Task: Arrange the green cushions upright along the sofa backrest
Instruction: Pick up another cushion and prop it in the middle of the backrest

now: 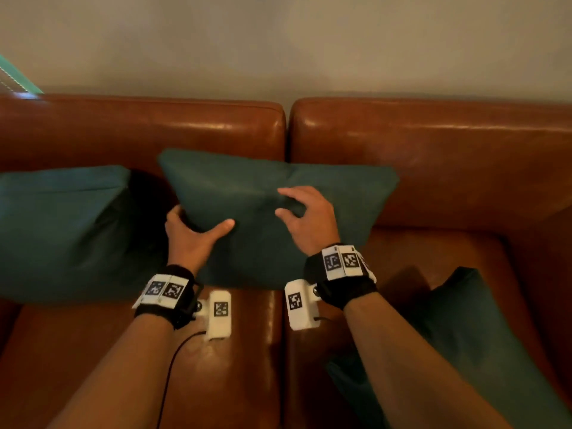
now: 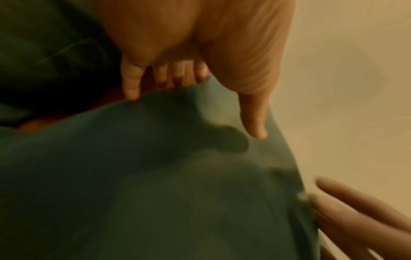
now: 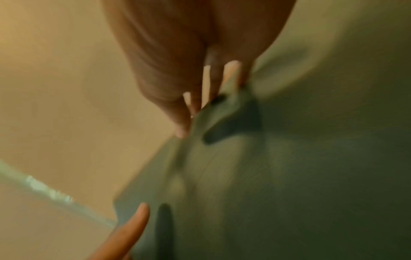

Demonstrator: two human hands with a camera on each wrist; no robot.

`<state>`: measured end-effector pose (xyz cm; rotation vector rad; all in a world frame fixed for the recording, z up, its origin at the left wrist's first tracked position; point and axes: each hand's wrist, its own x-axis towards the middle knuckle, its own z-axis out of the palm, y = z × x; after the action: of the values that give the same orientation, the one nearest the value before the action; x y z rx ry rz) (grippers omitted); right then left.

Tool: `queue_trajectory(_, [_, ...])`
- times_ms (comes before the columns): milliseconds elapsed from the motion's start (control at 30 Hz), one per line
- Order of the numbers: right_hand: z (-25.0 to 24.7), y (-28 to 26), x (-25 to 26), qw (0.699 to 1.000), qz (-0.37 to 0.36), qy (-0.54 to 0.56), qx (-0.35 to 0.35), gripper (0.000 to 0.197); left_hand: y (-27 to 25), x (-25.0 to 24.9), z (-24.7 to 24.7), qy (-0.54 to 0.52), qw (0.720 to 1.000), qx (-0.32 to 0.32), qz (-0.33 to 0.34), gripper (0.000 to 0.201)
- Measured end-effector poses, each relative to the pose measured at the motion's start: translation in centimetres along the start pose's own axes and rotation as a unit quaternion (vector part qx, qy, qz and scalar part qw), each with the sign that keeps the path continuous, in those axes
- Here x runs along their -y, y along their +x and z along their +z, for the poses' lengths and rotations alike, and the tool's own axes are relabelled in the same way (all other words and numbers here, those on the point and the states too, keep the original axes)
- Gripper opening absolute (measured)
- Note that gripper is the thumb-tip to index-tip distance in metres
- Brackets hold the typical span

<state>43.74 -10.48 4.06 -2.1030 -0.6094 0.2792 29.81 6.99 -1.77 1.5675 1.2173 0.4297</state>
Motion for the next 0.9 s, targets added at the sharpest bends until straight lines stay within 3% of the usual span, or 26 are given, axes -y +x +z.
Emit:
queue_trajectory(67, [-0.4,-0.9,-1.7,0.991,0.014,0.061,-0.117,0.029,1.3,1.0,-0.2,-0.015,0.999,0.004,-0.032,0.126])
queue_trajectory(133, [-1.7,-2.0,-3.9,0.963,0.099,0.094,-0.234,0.036,1.9,1.4,-1.0,-0.022,0.999,0.019,-0.045,0.131])
queue_trajectory(167, [-2.4,-2.4,-5.3,0.944,0.169,0.109,-0.261,0.049,1.7,1.1,-1.1,-0.033,0.997,0.026,-0.06,0.126])
queue_trajectory(233, [-3.5,-2.6,-7.8,0.907,0.312,0.177,-0.221,0.087,1.3,0.5,-1.0,-0.068,0.993,0.049,-0.088,0.102])
queue_trajectory(267, [-3.7,-2.6,-8.9,0.891,0.352,0.23,-0.169,0.102,1.1,0.4,-0.8,-0.08,0.99,0.062,-0.099,0.089])
queue_trajectory(333, [-3.7,-2.5,-10.0,0.871,0.372,0.311,-0.076,0.115,0.6,0.0,-0.5,-0.093,0.986,0.071,-0.118,0.076])
queue_trajectory(400, [-3.7,-2.3,-10.0,0.871,0.366,0.325,-0.043,0.11,0.6,-0.1,-0.5,-0.105,0.984,0.068,-0.125,0.071])
queue_trajectory(533, [-4.1,-1.8,-10.4,0.884,0.342,0.314,-0.062,0.083,0.7,0.7,-0.4,-0.125,0.983,0.062,-0.122,0.064])
queue_trajectory(833, [-3.4,-0.7,-11.6,0.88,0.373,0.289,-0.057,0.113,0.9,0.9,1.3,-0.082,0.986,0.043,-0.138,0.1])
queue_trajectory(900, [-3.3,-0.9,-11.6,0.882,0.369,0.286,-0.062,0.114,1.0,1.0,1.4,-0.077,0.988,0.033,-0.131,0.098])
